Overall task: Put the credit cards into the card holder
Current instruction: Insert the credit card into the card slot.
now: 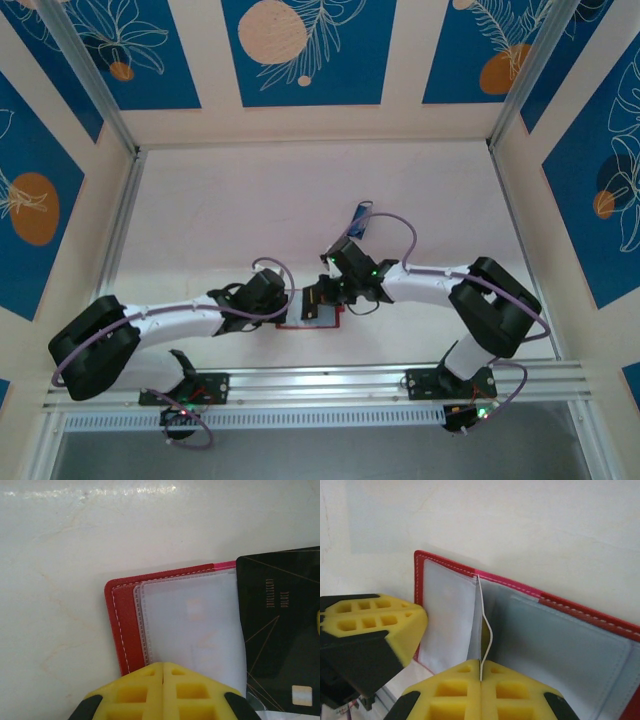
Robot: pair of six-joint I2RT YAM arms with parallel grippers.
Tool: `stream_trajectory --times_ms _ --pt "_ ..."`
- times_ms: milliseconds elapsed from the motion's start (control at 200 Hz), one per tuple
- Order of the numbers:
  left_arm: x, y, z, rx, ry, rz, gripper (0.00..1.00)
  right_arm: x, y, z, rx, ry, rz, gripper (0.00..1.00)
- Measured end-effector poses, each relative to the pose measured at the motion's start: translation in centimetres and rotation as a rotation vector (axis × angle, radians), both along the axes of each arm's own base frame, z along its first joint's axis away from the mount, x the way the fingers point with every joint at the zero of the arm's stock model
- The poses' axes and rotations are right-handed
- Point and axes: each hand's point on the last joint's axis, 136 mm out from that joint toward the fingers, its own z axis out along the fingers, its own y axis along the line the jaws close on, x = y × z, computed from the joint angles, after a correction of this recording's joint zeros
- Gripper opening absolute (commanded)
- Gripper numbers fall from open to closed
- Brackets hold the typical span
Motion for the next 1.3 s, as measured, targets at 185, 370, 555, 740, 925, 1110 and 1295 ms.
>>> stream_trajectory --times_ms 185,370,555,740,925,1110,1295 --pt "0.0 -0.1 0.0 0.001 -0.001 -0.002 0.01 0.2 -0.4 0.0 0.012 -0.023 -0.025 0.0" --pt "0.0 -0.1 0.0 0.004 -0.001 -0.002 0.01 0.6 -0.2 0.1 0.023 -0.034 -0.028 0.0" --pt "0.0 -0.1 0.0 0.007 -0.003 -0.003 0.01 1.0 -0.2 0.0 0.028 -0.038 -0.035 0.0" --pt "0.0 -0.1 0.1 0.008 -0.003 -0.002 0.01 1.7 -0.1 -0.1 0.047 -0.034 -0.055 0.0" --pt "0.0 -0.1 0.0 0.008 -0.001 0.003 0.01 2.3 0.3 0.3 0.105 -0.024 -0.075 0.0" --pt "0.0 -0.1 0.0 0.012 -0.002 0.005 0.01 2.0 0.5 0.1 0.142 0.004 -0.072 0.0" --pt "0.1 -0.1 0.0 0.014 -0.004 0.007 0.0 1.4 0.6 -0.3 0.158 0.028 -0.066 0.0"
